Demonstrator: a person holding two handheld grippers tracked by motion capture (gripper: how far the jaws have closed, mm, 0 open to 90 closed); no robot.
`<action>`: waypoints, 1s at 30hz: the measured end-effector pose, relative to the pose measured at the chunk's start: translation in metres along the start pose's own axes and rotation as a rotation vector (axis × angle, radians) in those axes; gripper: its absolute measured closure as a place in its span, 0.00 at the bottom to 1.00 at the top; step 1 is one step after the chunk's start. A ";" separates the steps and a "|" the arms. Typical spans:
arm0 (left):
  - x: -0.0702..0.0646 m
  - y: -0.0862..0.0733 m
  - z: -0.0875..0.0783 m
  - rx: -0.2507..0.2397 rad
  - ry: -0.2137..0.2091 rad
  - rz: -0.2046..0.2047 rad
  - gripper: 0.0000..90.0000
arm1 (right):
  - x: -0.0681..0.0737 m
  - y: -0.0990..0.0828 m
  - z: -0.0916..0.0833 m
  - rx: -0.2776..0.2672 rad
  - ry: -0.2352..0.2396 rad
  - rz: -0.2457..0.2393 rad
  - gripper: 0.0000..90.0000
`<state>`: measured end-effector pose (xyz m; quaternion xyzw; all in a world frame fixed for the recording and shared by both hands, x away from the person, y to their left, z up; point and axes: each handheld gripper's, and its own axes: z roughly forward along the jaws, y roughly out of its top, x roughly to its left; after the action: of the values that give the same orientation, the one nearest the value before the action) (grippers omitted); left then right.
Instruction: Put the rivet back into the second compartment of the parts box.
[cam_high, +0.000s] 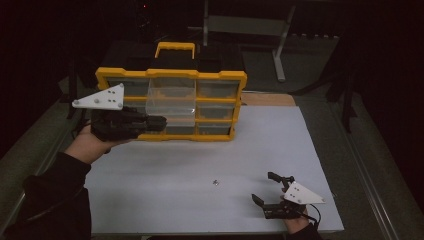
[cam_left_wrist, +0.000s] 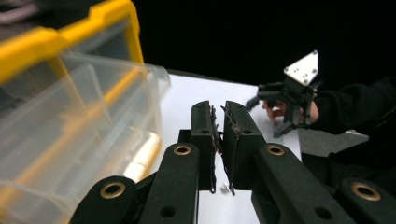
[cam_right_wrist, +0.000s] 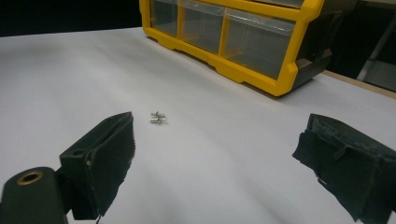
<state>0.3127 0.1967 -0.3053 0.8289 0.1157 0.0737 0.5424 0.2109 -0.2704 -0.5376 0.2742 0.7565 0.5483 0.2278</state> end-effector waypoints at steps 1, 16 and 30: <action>0.002 0.003 -0.001 -0.002 0.001 -0.002 0.91 | 0.000 0.000 0.000 0.000 0.000 0.000 0.11; 0.041 0.032 -0.001 -0.035 0.081 -0.015 0.91 | 0.000 -0.001 0.000 0.000 0.005 0.004 0.11; 0.066 0.028 0.029 0.061 0.166 -0.167 0.91 | 0.000 -0.001 0.000 0.004 0.011 0.006 0.11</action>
<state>0.3863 0.1786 -0.2910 0.8236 0.2309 0.0930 0.5096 0.2109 -0.2706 -0.5388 0.2739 0.7579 0.5490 0.2217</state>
